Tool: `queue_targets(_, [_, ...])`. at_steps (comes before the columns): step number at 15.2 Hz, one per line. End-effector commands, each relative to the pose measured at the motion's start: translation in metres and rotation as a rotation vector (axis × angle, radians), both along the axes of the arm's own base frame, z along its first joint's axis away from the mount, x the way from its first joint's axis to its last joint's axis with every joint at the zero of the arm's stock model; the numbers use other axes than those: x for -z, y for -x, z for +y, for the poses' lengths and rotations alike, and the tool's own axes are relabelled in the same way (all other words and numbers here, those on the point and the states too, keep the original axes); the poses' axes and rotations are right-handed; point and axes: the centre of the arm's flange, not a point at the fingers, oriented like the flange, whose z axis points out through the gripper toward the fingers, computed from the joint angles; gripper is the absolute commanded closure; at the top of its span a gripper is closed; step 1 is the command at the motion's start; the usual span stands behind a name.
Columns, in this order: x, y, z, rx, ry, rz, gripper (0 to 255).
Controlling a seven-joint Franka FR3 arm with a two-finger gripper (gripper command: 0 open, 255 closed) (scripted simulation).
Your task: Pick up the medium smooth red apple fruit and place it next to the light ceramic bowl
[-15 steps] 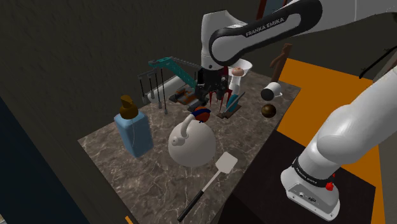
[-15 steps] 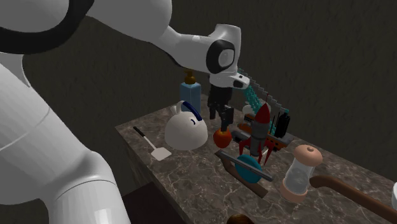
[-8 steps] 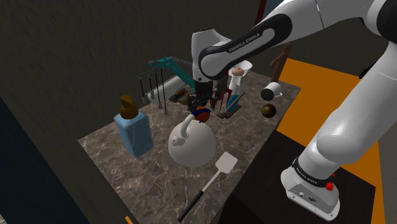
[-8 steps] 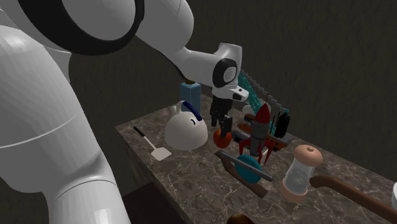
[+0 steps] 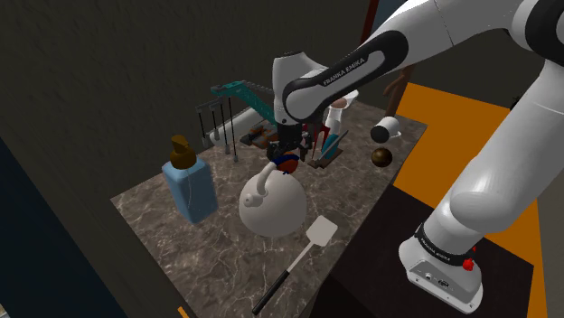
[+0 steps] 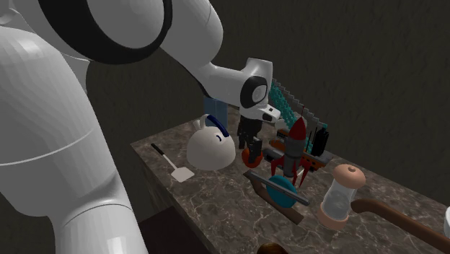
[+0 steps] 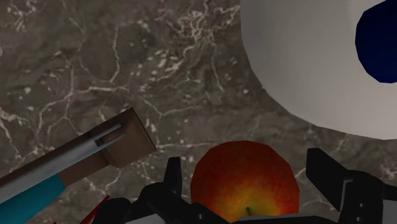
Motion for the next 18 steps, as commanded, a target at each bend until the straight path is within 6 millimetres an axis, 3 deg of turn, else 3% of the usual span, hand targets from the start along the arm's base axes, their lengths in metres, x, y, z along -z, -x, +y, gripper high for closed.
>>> queue_targets(1, [0.0, 0.0, 0.0, 0.0, 0.0, 0.0, 0])
queue_targets(3, [0.0, 0.0, 0.0, 0.0, 0.0, 0.0, 0])
queue_targets(4, [0.0, 0.0, 0.0, 0.0, 0.0, 0.0, 255])
queue_targets(13, [0.0, 0.0, 0.0, 0.0, 0.0, 0.0, 255])
queue_targets(18, [-0.026, 0.0, 0.0, 0.0, 0.0, 0.0, 255])
